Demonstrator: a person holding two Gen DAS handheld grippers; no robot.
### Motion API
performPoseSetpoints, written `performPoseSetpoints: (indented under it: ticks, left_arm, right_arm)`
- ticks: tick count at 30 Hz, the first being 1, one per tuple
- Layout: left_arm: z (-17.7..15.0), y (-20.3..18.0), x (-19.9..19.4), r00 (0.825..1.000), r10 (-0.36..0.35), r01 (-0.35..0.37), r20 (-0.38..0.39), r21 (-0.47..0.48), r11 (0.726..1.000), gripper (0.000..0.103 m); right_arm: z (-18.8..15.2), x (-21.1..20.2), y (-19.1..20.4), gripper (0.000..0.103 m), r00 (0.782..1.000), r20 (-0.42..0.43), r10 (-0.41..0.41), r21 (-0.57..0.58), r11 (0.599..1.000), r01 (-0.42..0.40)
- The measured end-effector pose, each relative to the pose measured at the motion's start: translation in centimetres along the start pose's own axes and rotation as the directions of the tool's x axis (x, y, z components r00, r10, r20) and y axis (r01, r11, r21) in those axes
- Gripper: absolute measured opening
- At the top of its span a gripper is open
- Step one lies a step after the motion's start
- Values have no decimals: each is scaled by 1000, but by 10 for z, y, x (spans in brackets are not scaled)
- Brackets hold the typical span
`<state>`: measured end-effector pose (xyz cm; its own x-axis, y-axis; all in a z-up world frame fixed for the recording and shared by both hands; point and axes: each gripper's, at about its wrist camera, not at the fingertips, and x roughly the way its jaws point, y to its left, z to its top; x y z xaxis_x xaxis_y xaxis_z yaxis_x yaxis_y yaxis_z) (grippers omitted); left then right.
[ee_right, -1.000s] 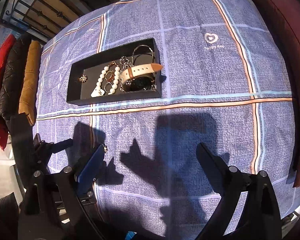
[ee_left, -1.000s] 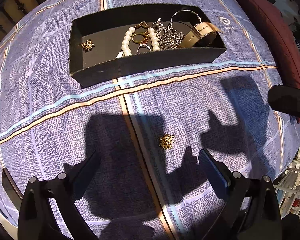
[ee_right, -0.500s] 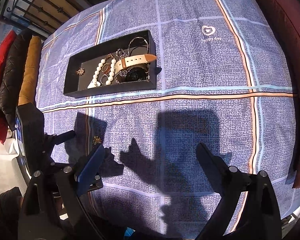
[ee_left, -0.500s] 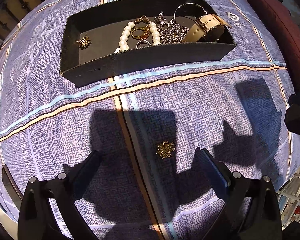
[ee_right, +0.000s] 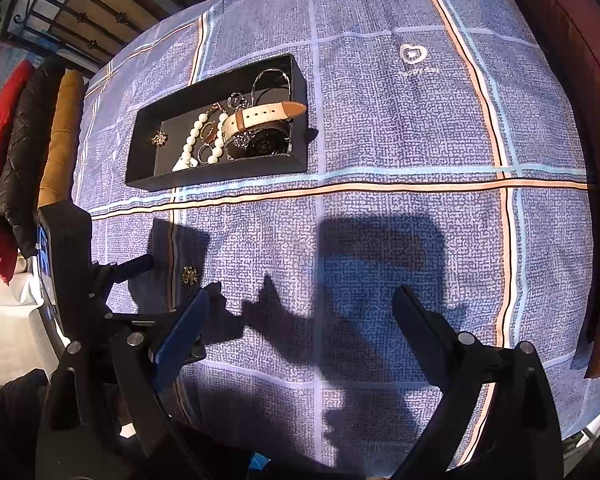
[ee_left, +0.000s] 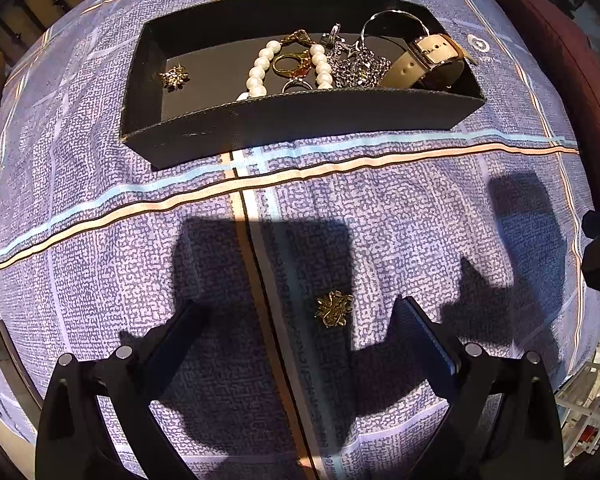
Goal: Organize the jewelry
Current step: 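Grasp the gold star brooch on the sheet with the left tool, then place the gold brooch in the box beside the other charm, open left tool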
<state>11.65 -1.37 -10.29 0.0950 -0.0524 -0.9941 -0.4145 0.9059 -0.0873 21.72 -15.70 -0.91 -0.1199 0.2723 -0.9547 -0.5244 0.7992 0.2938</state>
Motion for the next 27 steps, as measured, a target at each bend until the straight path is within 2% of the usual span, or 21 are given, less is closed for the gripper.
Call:
performPoseSetpoints:
  ticks: [3,5,10,14,15,16,17,21,27]
  left_arm:
    - [-3,3,1,999,-7,7,31,-11,1000,96]
    - [-6,3,2,999,-2,2,46,2,1000,92]
    - [-13,17,-1,997,24,-22,76,-24,999,60]
    - [-8,22,-1,996,37,-36,84,-16,999,48]
    - [-7,23,-2,995,39,-39,89,-10,999,40]
    - [-5,22,-1,995,33,-33,92,-5,999,25]
    - [0,31,-3,996,20,-20,90,-4,1000,18]
    - [4,44,-5,995,-29,31,91,-25,999,17]
    - [2,68,-27,987,-82,90,140,-47,995,17]
  right_arm:
    - [-1,3,0,92,1000,-11,9,2,1000,-9]
    - [-2,5,0,92,1000,-17,12,-1,1000,-12]
    - [-4,10,4,92,999,-29,29,-6,1000,-29]
    - [-6,13,5,92,999,-36,36,-4,999,-36]
    - [-6,13,5,92,999,-37,38,-3,999,-38]
    - [-6,13,5,92,999,-36,41,-3,999,-41]
    - [-6,13,5,92,999,-34,40,-3,999,-40]
    - [-7,15,4,92,998,-35,44,6,999,-44]
    - [-7,20,11,92,998,-43,54,-3,999,-54]
